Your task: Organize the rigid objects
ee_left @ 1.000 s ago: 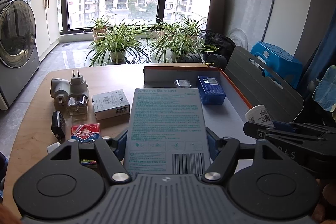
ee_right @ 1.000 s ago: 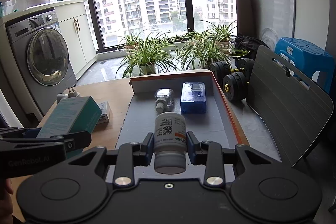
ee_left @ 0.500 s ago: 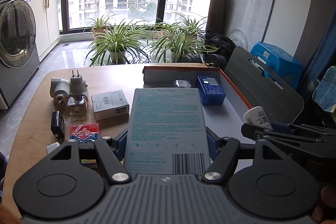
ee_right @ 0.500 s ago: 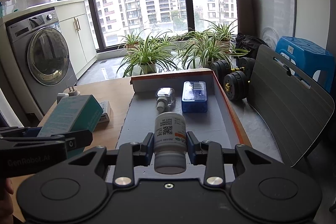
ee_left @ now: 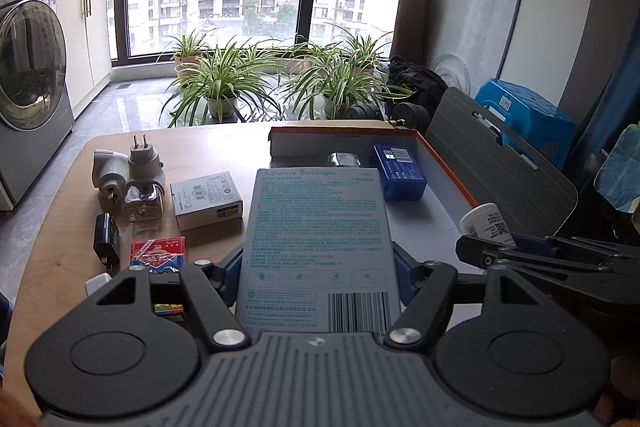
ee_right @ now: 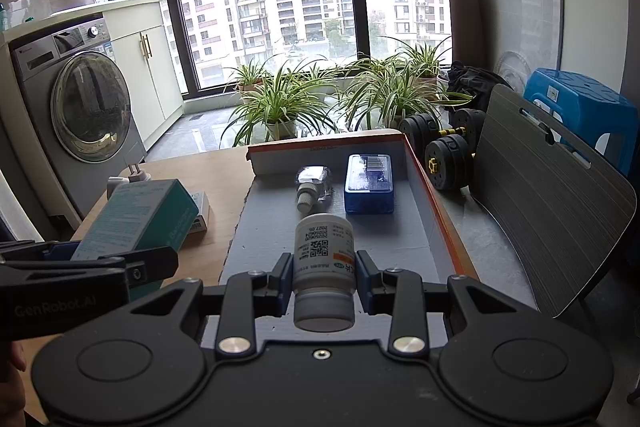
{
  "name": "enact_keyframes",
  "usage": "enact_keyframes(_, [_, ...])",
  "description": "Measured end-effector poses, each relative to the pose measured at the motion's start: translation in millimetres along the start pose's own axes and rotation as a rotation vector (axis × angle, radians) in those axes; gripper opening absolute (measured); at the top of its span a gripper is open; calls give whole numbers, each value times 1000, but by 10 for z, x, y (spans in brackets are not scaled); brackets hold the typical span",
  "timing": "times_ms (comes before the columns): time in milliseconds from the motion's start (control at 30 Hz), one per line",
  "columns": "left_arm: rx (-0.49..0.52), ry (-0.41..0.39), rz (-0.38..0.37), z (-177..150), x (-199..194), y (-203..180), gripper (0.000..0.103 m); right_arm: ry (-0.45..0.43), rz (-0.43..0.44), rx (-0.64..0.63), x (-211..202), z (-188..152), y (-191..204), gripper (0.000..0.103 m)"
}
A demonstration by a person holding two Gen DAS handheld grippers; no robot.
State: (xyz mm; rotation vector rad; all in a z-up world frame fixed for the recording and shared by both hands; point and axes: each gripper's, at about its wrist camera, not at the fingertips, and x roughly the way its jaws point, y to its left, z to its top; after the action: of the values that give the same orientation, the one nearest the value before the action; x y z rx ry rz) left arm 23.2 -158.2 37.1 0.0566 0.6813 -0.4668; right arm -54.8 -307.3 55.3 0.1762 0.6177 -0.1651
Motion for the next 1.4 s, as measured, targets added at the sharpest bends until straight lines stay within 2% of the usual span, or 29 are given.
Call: enact_keyframes(1400, [0, 6, -4, -13, 24, -32, 72, 2, -1, 2, 20, 5, 1, 41])
